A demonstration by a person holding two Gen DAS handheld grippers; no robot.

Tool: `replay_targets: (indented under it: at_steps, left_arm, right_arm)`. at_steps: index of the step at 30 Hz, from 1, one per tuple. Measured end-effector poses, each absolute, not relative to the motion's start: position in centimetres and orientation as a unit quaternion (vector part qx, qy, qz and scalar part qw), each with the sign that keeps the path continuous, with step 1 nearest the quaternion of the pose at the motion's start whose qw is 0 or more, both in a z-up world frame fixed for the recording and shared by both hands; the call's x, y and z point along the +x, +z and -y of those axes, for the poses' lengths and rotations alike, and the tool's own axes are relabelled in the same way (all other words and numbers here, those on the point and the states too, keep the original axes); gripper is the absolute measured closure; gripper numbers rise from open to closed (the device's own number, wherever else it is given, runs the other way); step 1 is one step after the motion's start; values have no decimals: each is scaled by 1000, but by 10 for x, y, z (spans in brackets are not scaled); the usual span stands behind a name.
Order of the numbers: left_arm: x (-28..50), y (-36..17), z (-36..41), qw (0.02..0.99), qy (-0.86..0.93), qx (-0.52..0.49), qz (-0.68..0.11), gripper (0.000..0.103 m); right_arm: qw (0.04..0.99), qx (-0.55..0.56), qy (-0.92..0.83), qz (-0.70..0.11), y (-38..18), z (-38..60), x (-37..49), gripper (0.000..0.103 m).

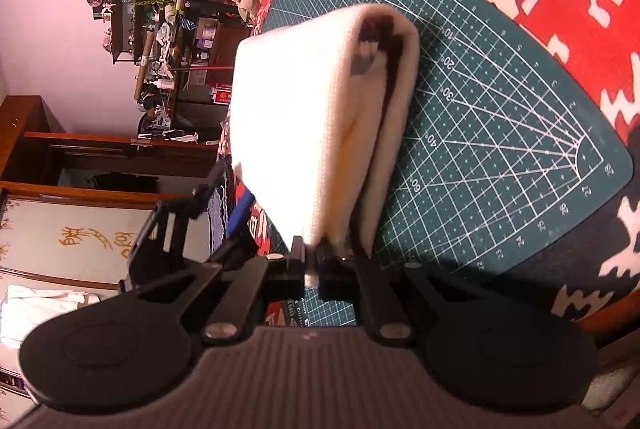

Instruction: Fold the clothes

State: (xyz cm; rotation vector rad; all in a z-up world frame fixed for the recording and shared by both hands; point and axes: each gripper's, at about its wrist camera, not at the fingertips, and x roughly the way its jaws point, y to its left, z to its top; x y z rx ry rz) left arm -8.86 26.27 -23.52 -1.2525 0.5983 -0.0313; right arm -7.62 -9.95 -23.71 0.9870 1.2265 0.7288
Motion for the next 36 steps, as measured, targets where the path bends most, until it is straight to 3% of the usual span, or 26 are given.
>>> replay_targets:
  at_steps: [7, 12, 16, 19, 20, 21, 27, 36]
  left_arm:
    - [-82, -273, -270, 638, -83, -729, -233, 69]
    - [-85, -282, -267, 606, -90, -763, -205, 69]
    - [-77, -271, -264, 637, -66, -737, -217, 72]
    - [-72, -264, -265, 663, -44, -711, -230, 83]
    - [-72, -257, -264, 683, -32, -691, -236, 94]
    - [-73, -250, -263, 704, -20, -667, -241, 96]
    - [-73, -226, -249, 805, 4, -538, -250, 97]
    - [-67, -230, -245, 830, 15, -492, -262, 97]
  right_arm:
    - [645, 437, 318, -540, -238, 99, -76, 98]
    - [644, 439, 319, -540, -240, 98, -75, 98]
    - [643, 440, 319, -540, -242, 99, -75, 98]
    - [643, 440, 319, -539, -243, 98, -76, 98]
    - [644, 440, 319, -539, -243, 98, -76, 98]
    - [645, 439, 319, -538, -243, 98, -76, 98]
    - [646, 440, 318, -536, -243, 99, -76, 98]
    - [653, 430, 319, -536, -237, 97, -76, 98]
